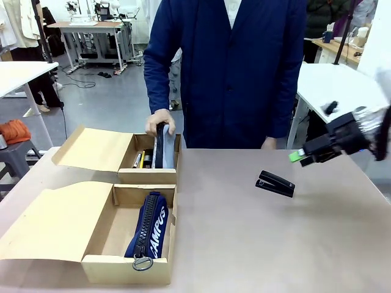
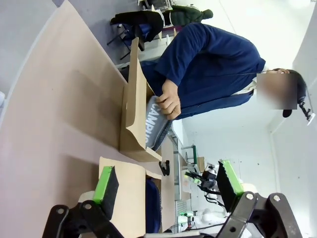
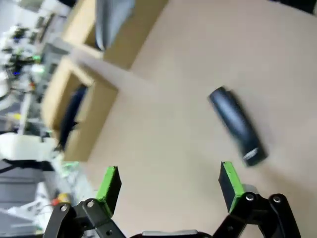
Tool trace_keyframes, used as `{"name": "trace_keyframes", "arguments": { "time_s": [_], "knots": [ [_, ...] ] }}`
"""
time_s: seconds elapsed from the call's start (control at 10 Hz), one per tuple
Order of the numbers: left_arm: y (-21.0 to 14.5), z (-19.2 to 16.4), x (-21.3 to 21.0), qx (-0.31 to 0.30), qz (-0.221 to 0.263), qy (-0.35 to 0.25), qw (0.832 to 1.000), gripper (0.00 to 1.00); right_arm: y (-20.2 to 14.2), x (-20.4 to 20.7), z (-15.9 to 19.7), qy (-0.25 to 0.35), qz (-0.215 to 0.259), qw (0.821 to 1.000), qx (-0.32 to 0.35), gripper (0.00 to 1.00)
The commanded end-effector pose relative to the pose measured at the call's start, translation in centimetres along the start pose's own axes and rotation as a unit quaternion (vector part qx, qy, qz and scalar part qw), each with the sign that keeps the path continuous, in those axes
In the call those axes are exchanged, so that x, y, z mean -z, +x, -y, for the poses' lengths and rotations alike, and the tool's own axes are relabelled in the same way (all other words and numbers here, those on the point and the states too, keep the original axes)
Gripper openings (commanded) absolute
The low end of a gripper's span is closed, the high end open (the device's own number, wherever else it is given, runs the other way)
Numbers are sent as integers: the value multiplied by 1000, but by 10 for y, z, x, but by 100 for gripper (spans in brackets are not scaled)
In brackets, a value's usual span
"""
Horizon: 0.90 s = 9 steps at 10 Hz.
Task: Place items inside the box.
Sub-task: Pick up a Pencil pouch or Stapler and place it inside the Mailer Box closest to the robot.
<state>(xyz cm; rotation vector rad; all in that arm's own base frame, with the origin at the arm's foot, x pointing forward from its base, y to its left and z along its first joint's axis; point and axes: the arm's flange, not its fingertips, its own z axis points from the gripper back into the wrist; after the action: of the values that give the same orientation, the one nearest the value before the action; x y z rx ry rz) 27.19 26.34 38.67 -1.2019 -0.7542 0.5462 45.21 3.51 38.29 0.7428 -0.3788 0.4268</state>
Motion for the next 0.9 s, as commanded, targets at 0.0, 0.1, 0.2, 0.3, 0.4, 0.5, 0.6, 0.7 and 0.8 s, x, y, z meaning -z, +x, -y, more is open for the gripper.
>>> {"name": "trace_keyframes", "arguments": {
  "time_s": [0.0,0.1,0.2,0.3,0.4,0.5,0.6,0.7,0.8],
  "knots": [
    [-3,-1,-3,10,-5,-4,1000,100,-14,-29,-10,44,7,999,23,100],
    [-3,-1,-3,10,-5,-4,1000,100,-14,-29,-10,44,7,999,23,100],
    [-3,-1,-3,10,-5,-4,1000,100,0,8,3,-2,-6,1000,1,100],
    [-3,-1,-3,10,-5,-4,1000,100,8,27,12,-61,-13,997,-45,100],
    [-3,-1,-3,10,-5,-4,1000,100,16,41,23,-57,-20,994,-87,100],
    [-3,-1,-3,10,-5,-4,1000,100,22,50,32,-72,-13,991,-114,100],
    [-3,-1,-3,10,-5,-4,1000,100,24,61,38,-99,-14,985,-143,100],
    [-3,-1,-3,10,-5,-4,1000,100,22,72,45,-121,-31,979,-164,100],
    [-3,-1,-3,10,-5,-4,1000,100,17,87,49,-139,-49,972,-181,100]
  ]
}}
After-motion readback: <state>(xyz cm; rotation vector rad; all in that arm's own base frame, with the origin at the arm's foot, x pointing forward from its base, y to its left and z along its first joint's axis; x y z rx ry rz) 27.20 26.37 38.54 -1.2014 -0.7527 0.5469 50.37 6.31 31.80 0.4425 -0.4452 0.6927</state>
